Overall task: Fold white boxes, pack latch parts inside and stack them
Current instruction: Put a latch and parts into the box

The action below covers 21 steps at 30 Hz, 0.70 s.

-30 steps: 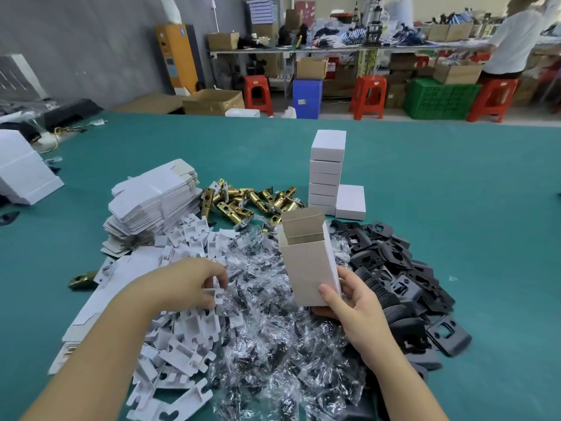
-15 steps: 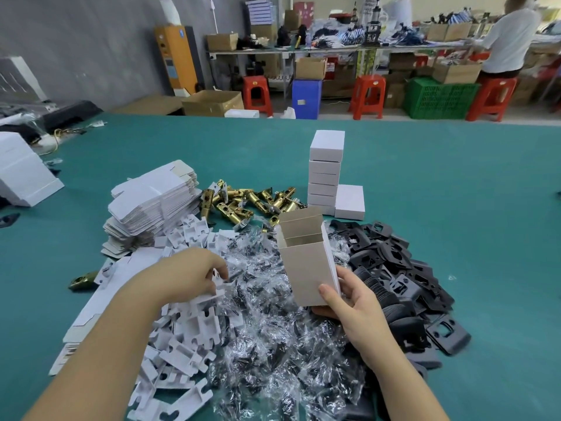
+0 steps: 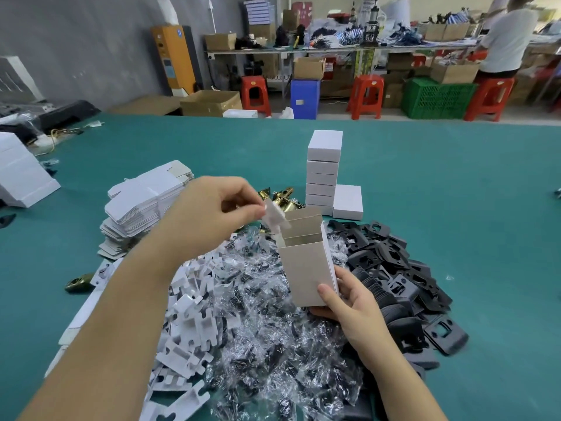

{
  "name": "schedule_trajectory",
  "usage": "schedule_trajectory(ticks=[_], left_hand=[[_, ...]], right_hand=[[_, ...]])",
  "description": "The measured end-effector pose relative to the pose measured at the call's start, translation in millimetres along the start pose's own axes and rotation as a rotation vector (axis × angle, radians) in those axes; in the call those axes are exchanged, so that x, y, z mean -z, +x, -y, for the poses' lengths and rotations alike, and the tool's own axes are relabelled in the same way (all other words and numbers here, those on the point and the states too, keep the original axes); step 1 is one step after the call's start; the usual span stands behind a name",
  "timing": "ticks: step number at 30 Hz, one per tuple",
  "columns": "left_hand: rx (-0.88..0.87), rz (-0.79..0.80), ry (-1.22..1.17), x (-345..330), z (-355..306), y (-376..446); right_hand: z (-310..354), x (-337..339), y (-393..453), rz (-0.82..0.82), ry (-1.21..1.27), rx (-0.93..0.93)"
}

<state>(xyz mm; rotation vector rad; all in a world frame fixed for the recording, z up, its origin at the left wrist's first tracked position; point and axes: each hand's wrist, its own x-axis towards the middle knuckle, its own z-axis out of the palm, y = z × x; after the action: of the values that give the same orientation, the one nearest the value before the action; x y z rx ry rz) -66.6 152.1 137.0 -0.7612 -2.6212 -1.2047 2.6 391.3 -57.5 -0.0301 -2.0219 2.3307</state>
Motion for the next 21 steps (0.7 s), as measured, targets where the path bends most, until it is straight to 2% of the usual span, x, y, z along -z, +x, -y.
schedule_trajectory(ticks=[3,6,10,21], left_hand=[[-0.022,-0.008,0.048,-17,-10,11],[0.003,0.085,0.228,-38,-13,23],[0.028,0.192,0.32,-60,-16,32],[0.088,0.351,0.326,-78,-17,39]], right_hand=[[1,-1,-1,0.002,0.042,-0.012],[4,-2,-2,0.011,0.069,-0.013],[7,-3,-3,0.009,0.102,-0.023],[10,-5,-4,0.01,0.127,-0.018]])
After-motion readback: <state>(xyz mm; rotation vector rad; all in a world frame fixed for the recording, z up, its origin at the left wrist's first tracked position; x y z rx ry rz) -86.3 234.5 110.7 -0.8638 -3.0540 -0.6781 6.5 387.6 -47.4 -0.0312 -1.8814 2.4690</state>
